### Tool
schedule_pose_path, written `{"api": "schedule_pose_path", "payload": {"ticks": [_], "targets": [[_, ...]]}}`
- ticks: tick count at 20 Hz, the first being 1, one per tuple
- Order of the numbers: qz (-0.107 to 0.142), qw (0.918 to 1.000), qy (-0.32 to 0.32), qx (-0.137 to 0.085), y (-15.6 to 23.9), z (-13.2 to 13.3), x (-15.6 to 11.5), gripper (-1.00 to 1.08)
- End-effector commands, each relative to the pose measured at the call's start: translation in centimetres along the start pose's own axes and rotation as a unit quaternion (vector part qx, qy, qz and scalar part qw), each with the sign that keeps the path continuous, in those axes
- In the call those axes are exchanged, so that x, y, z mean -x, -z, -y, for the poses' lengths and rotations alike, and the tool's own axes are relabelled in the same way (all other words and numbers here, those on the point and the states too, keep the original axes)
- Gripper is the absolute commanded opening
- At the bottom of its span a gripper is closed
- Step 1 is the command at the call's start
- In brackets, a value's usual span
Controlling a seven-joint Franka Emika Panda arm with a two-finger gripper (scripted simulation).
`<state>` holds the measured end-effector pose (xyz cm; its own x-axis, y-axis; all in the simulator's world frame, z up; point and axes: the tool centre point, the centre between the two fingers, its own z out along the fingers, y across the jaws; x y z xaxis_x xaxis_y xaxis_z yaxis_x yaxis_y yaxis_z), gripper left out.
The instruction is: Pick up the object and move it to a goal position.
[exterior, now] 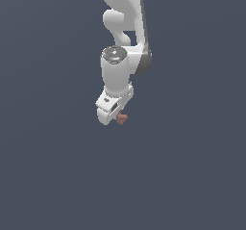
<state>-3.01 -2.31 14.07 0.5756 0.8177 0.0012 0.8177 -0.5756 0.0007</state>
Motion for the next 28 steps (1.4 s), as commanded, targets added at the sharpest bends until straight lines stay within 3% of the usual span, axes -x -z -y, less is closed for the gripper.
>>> {"api": "schedule_pose_path", "payload": {"ticks": [1,17,28], "targets": [[0.0,1.0,0.0,0.0,1.2,-1.0,-1.4,-1.0],[0.0,1.0,0.0,0.0,7.2,-6.4,-8.7,-1.0],[0.001,1.0,0.0,0.0,9.4,-8.5,-11.4,-1.0]]}}
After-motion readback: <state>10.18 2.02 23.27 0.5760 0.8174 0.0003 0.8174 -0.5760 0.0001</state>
